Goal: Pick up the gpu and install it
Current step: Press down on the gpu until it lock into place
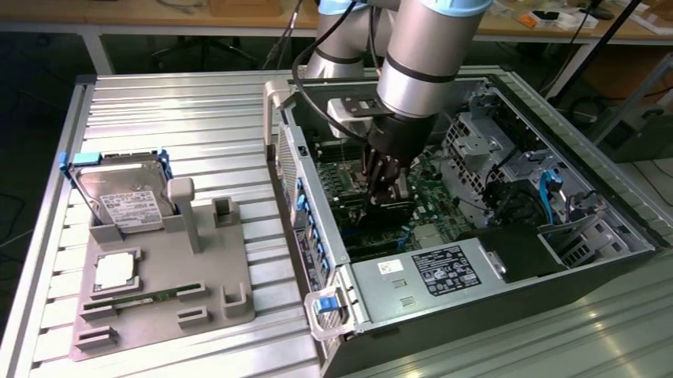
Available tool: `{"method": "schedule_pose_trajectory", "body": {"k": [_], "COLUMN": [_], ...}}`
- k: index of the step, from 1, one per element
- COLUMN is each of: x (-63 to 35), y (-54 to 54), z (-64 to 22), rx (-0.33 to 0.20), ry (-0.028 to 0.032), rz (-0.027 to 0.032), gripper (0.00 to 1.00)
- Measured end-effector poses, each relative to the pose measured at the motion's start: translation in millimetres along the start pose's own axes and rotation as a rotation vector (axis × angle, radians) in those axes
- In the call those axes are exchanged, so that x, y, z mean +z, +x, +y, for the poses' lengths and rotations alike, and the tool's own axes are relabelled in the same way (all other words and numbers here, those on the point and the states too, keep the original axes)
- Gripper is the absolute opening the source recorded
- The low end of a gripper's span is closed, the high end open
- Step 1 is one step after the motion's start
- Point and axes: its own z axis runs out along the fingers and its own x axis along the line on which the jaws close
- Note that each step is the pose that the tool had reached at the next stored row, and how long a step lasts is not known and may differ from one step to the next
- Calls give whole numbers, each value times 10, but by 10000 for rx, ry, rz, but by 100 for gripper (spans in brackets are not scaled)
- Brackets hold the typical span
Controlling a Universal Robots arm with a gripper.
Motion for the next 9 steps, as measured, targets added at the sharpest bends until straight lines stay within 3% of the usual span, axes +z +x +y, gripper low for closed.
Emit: {"method": "schedule_pose_trajectory", "body": {"k": [9], "x": [53], "y": [-4], "z": [-2], "rx": [2], "ry": [17], "rz": [0], "gripper": [11]}}
